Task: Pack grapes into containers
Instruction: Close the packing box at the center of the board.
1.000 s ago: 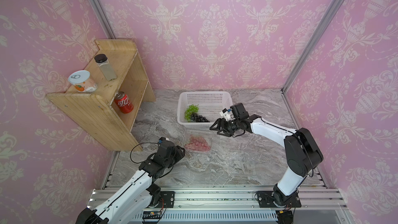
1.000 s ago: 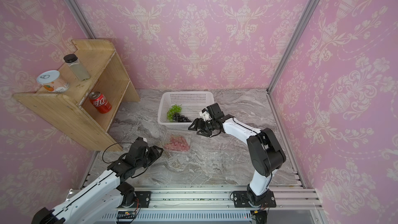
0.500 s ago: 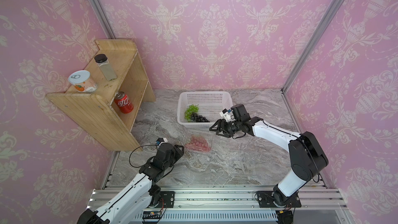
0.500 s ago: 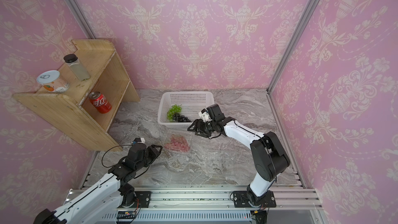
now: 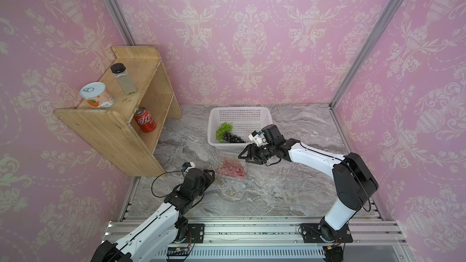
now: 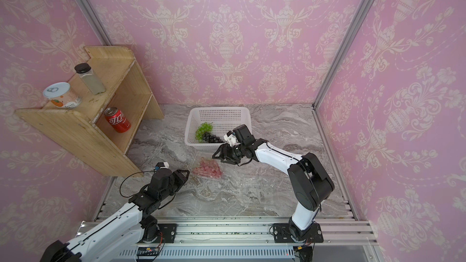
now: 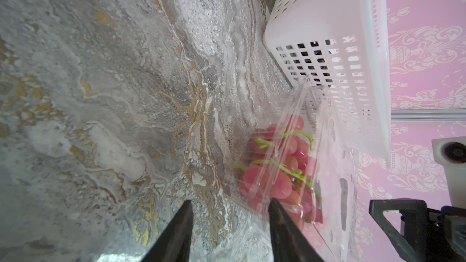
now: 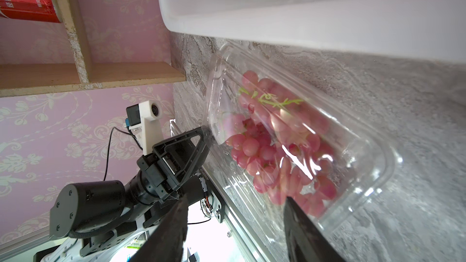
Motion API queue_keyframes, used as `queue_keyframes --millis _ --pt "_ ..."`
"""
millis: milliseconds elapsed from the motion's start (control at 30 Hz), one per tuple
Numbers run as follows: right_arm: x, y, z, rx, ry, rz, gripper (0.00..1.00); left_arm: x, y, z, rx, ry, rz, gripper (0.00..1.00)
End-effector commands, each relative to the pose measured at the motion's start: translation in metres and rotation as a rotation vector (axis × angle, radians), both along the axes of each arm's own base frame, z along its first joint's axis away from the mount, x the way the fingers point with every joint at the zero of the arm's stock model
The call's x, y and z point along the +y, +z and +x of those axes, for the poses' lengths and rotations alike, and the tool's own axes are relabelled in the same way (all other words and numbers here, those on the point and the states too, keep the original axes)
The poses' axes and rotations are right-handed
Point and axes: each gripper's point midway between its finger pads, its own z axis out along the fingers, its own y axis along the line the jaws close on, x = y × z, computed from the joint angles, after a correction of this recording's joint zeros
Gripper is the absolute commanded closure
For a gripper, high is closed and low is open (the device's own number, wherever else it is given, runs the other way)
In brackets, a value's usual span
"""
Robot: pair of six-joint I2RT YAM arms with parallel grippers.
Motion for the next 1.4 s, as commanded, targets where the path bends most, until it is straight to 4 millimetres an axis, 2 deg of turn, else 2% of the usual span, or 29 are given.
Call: queue_keyframes --millis 0,500,767,967,1367 --pt "0.008 0.009 0.003 -0.010 0.009 0.017 0.40 0.005 0.001 0.007 -0.030 0.042 0.003 0.51" --pt "0.012 -0.003 0.002 0.012 0.020 0.001 0.43 -0.005 0.000 0.016 -0.051 0.031 -0.046 0.57" --pt "0.014 -0.008 0.001 0.021 0.022 -0.003 0.44 -0.006 -0.001 0.016 -0.058 0.037 -0.076 0.68" --pt "0.015 -0.009 0.002 0.023 0.025 -0.001 0.45 -0.009 -0.008 0.015 -0.042 0.027 -0.087 0.69" --pt "0.016 -0.006 0.004 0.014 0.020 0.009 0.45 -0.008 -0.001 0.018 -0.096 0.048 -0.117 0.69"
